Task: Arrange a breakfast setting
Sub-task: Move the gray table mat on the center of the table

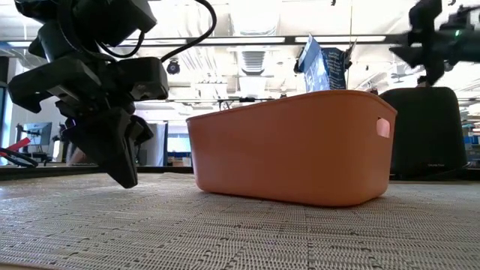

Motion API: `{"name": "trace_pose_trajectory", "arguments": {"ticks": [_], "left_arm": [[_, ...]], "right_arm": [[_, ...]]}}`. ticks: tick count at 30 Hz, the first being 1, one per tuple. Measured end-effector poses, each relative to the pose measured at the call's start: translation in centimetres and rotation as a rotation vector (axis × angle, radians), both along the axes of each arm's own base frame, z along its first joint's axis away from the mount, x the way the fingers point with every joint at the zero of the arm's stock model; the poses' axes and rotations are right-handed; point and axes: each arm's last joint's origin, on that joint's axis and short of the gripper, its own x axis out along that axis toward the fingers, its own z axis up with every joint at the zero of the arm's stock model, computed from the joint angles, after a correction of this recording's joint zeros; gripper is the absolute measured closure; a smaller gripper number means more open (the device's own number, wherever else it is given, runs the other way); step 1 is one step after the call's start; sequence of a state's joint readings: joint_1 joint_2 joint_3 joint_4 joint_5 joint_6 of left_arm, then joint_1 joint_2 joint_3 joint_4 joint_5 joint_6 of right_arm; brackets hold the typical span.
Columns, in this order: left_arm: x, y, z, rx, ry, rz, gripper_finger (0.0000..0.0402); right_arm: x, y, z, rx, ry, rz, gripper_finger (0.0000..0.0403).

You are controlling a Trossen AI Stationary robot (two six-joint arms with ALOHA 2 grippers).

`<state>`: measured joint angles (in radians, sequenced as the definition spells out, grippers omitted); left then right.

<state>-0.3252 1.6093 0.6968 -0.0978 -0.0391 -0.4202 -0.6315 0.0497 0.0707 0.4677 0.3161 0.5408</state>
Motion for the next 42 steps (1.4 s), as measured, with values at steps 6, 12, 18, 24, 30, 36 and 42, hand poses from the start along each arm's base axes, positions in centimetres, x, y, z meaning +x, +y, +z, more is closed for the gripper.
{"name": "trace_pose_trajectory", "arguments": {"ticks": [6,12,18,24,30,36,42], "left_arm": [[0.0,0.0,0.0,0.004,-0.002,0.002,0.0400],[0.0,0.1,0.0,0.012,-0.006,0.023,0.0400],[0.0,0.1,0.0,0.020,-0.009,0.025,0.0400],[0.2,0.6,0.0,0.026,-0.011,0.045,0.0400],[0.6,2.1,0.0,0.050,-0.017,0.115,0.0400],[1.0,3.6,0.0,0.049,-0.017,0.173,0.0400],[1.0,3.8,0.1,0.041,-0.016,0.191,0.0400]], "right_arm": [[-0.7,1.0,4.4,0.068,0.188,0.111,0.0312],[-1.1,1.5,5.7,0.353,0.528,0.191,0.0312],[-0.6,2.3,6.8,0.362,0.592,0.516,0.0312],[-0.1,2.4,6.7,0.397,0.642,0.591,0.0312],[1.9,1.7,6.9,0.393,0.748,0.655,0.0312],[5.7,0.2,7.4,0.440,0.959,0.702,0.0312],[6.4,0.7,7.2,0.478,1.076,0.758,0.0312]]}}
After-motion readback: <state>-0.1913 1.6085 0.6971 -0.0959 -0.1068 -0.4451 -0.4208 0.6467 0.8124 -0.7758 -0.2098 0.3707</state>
